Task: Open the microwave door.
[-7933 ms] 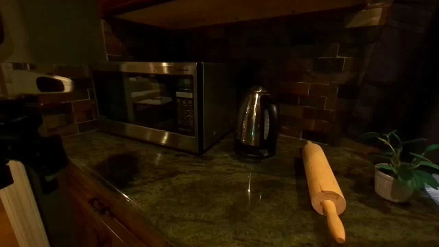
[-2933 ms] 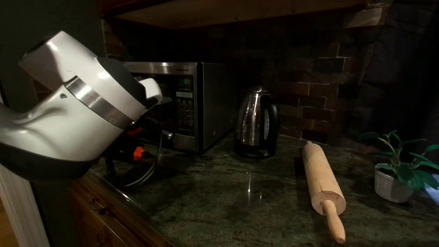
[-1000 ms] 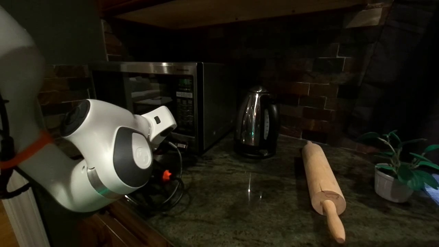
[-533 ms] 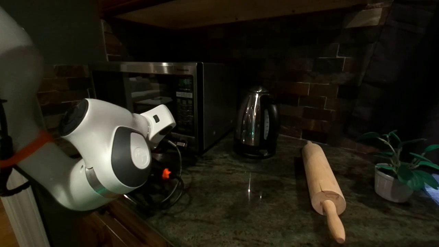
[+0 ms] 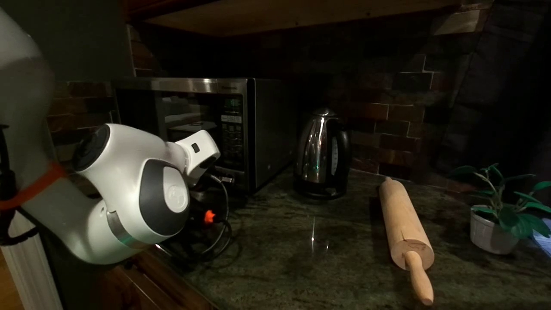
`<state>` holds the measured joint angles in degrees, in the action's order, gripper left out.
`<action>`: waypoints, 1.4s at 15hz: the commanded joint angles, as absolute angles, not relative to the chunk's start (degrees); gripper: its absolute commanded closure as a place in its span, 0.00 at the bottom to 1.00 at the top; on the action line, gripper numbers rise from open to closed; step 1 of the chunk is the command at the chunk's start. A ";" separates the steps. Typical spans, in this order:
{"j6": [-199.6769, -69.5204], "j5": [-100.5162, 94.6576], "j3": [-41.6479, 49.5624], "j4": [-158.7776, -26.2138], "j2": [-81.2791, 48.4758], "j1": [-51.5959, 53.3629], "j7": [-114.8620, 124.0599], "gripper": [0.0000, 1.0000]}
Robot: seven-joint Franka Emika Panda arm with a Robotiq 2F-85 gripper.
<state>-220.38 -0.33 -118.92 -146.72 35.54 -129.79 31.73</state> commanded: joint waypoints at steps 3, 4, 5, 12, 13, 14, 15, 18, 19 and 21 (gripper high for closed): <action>-226.72 3.30 -120.95 -143.17 40.31 -134.12 30.84 1.00; -227.83 3.90 -121.16 -142.69 41.19 -134.69 30.97 1.00; -228.78 4.44 -121.30 -142.38 41.74 -135.09 31.08 1.00; -232.12 7.58 -121.65 -141.13 44.69 -136.39 31.19 1.00; -232.33 7.82 -121.69 -140.99 44.92 -136.58 31.34 1.00; -232.44 7.87 -121.81 -140.86 45.14 -136.83 31.47 1.00; -232.84 7.72 -122.08 -140.53 45.49 -137.31 31.64 1.00; -234.06 8.03 -122.94 -139.34 46.43 -138.72 32.47 1.00; -234.55 8.14 -123.24 -138.91 46.87 -139.17 32.59 1.00; -235.89 8.00 -123.69 -137.92 47.88 -140.19 32.49 1.00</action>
<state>-233.49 5.08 -123.61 -145.75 43.07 -134.85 31.89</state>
